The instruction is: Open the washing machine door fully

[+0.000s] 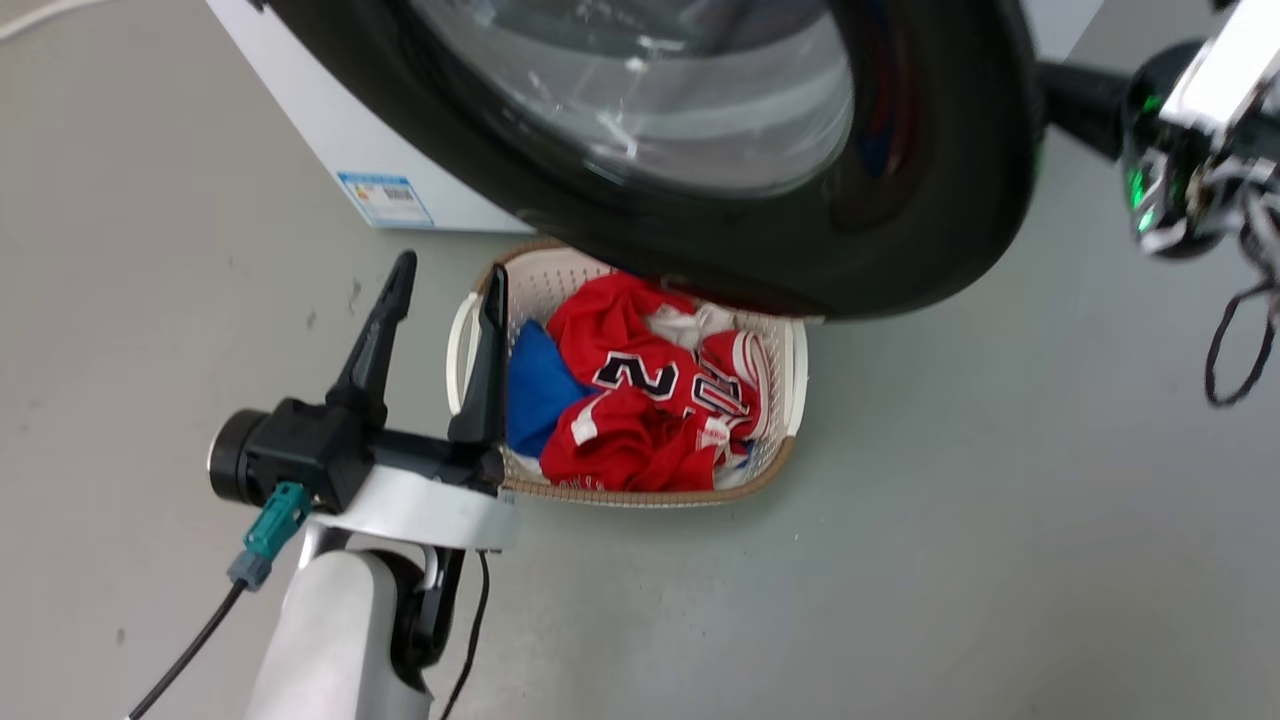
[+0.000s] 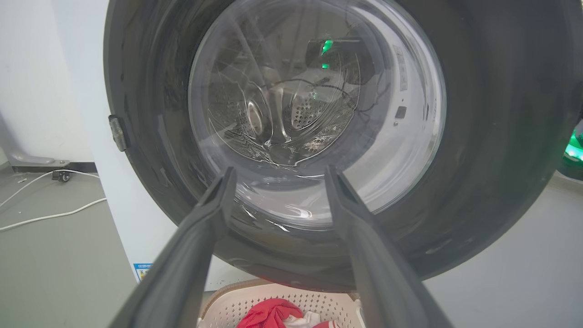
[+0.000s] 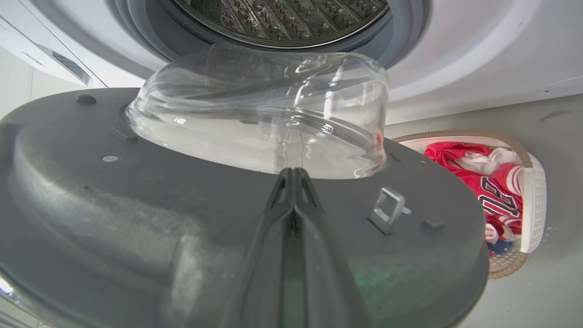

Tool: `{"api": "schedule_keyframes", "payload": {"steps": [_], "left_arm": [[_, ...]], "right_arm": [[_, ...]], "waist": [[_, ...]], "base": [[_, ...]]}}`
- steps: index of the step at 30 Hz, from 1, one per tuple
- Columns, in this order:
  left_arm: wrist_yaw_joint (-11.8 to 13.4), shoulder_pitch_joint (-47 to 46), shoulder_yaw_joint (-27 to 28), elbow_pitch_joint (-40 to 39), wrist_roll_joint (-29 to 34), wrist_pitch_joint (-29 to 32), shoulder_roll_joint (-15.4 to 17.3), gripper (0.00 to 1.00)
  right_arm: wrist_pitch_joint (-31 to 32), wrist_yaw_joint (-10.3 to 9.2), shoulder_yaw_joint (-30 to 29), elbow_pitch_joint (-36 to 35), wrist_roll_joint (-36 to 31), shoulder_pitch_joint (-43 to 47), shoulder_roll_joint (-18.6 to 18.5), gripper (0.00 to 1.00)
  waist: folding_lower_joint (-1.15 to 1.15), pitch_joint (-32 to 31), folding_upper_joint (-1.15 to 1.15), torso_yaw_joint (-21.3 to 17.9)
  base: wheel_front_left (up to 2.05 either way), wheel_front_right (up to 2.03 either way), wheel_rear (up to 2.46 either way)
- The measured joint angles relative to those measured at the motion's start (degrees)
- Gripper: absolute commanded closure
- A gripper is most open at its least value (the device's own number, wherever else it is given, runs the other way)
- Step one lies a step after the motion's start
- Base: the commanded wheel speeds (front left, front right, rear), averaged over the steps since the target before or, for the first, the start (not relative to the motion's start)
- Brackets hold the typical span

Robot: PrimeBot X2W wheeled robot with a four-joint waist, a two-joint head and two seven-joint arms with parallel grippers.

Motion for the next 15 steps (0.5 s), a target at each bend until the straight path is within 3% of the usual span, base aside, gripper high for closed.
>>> {"api": "schedule_keyframes", "payload": {"steps": [15], "left_arm": [[-0.01, 7.9, 0.0, 2.65, -1.18, -0.01, -0.02, 0.0]], "right_arm": [[0.91, -0.01, 4.22, -10.4, 0.26, 17.33, 4.17, 1.0]], "waist": [[-0.01, -11.42, 0.0, -0.46]], "base": [[0.0, 0.0, 0.0]]}}
